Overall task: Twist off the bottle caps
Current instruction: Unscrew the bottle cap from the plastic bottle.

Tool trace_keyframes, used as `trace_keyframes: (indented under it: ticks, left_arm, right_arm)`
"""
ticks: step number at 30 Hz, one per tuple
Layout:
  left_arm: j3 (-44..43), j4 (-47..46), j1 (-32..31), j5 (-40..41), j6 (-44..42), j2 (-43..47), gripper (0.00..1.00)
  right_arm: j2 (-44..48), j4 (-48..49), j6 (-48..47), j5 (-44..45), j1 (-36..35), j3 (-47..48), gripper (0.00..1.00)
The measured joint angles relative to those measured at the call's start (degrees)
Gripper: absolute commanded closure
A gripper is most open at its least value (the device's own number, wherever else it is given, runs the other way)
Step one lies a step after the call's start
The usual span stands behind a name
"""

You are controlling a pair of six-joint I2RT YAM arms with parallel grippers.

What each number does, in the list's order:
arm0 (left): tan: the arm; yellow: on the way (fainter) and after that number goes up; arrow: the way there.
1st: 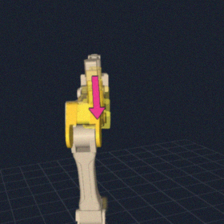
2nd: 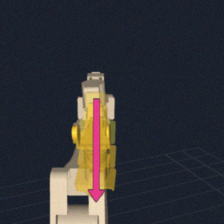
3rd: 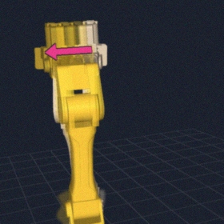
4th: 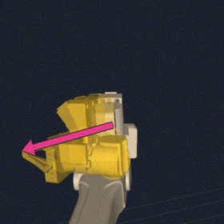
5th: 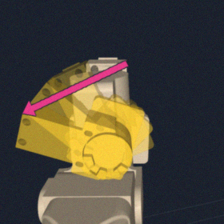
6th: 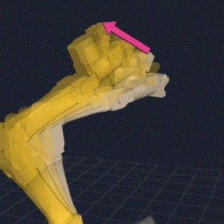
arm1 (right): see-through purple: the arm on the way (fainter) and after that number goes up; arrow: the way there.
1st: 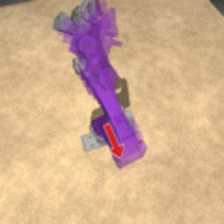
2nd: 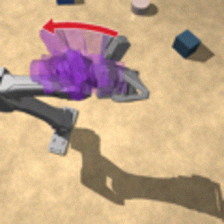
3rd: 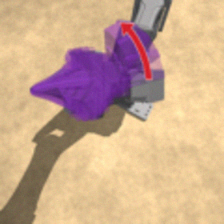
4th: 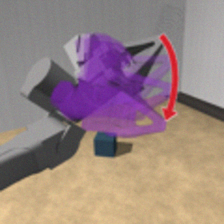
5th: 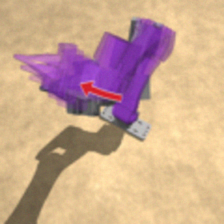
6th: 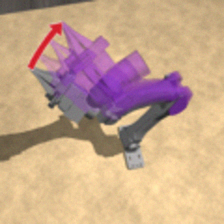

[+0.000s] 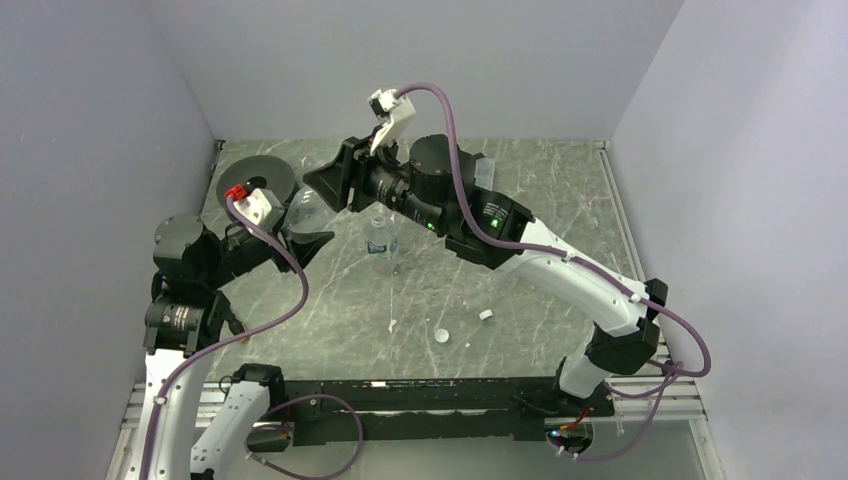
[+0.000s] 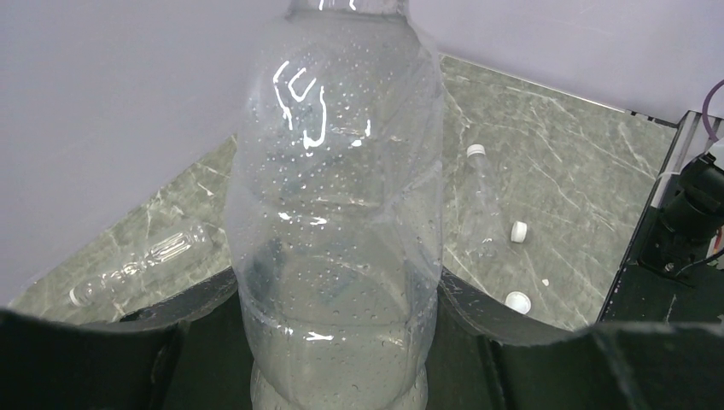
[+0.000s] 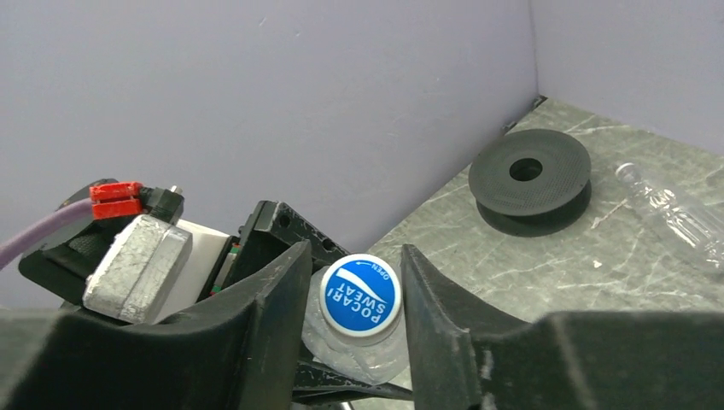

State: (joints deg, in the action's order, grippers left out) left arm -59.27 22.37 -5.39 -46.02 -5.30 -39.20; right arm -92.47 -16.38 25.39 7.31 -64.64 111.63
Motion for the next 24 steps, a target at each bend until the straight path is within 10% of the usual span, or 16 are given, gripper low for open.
trace_keyframes:
  ticks: [7, 24]
  left_arm:
    - [0.0, -0.4, 0.1, 0.9, 0.2, -0.1, 1.00]
    - [-2.7, -2.6, -0.1, -18.6, 7.6, -0.8, 1.00]
  right_arm:
    - [-1.4, -0.7, 0.3, -0.5, 0.1, 2.3, 0.88]
    - [6.9, 5.2, -12.6, -27.9, 2.5, -4.9, 0.96]
